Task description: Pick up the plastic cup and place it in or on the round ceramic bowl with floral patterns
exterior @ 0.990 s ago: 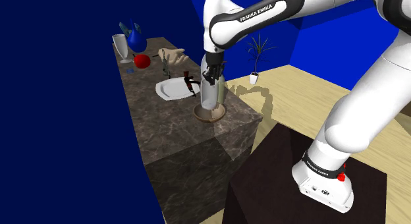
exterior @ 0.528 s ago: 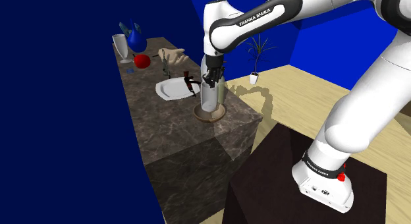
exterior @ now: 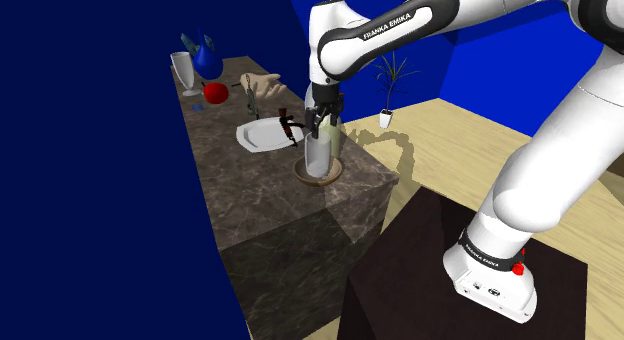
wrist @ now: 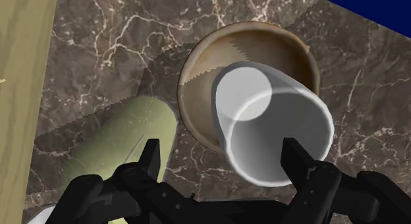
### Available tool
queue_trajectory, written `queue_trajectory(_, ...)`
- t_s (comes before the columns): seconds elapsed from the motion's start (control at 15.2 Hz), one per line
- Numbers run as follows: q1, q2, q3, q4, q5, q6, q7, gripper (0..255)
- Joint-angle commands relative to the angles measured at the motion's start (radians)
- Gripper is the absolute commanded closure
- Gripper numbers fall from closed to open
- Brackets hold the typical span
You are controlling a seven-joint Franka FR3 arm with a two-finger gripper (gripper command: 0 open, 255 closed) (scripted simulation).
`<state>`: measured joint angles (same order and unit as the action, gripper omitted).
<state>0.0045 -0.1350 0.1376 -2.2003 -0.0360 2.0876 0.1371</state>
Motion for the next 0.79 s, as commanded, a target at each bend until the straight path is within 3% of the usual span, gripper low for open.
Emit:
queue_trajectory(0.0,0.001,-0.012,0.0,0.022,0.002,-0.034,-0.002,0)
queue_trajectory(0.2,0.002,-0.037,0.0,0.09,0.008,-0.127,-0.005,0)
queue_trajectory(0.73,0.002,-0.037,0.0,0.09,0.008,-0.127,-0.005,0)
